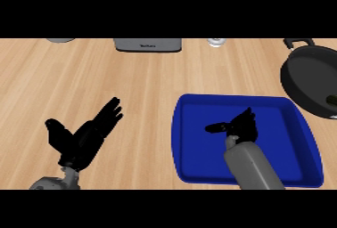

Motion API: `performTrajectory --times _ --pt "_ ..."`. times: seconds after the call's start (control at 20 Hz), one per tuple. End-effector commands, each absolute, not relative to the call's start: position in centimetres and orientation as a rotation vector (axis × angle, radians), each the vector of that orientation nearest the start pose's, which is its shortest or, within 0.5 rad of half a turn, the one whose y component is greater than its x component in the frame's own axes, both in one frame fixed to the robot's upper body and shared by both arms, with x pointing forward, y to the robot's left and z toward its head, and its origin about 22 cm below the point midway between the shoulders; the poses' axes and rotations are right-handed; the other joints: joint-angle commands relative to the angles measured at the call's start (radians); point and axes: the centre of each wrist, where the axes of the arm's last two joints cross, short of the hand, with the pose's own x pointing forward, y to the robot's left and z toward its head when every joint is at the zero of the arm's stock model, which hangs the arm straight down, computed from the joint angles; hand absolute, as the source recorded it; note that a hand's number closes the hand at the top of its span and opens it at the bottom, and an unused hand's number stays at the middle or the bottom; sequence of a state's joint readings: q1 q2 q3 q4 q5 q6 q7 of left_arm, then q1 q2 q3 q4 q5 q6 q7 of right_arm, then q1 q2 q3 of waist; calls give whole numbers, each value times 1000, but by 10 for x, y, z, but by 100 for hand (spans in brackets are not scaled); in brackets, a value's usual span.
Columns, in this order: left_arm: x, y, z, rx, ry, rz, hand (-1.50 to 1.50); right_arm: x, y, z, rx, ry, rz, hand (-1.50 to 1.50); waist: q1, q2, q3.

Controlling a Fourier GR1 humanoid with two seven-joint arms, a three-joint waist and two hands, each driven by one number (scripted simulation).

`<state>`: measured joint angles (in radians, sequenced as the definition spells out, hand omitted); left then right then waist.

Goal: Pick the squash from the tray and place it in the pot

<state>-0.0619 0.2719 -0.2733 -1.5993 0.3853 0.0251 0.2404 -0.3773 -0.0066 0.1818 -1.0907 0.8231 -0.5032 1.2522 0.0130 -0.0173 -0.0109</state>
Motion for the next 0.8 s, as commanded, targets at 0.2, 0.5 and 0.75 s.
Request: performTrajectory --times 0.2,0.5,0.75 --pt "250 215 24 -272 -1315 -162 0 317 -138 -29 -899 -301 -45 -150 0 11 7" --pt "249 219 23 -265 -1328 -135 0 314 -140 -32 -884 -276 -34 -150 -10 8 6" --pt "247 216 23 -277 -1311 -151 0 311 -143 -43 -903 -241 -38 -150 -5 11 8"
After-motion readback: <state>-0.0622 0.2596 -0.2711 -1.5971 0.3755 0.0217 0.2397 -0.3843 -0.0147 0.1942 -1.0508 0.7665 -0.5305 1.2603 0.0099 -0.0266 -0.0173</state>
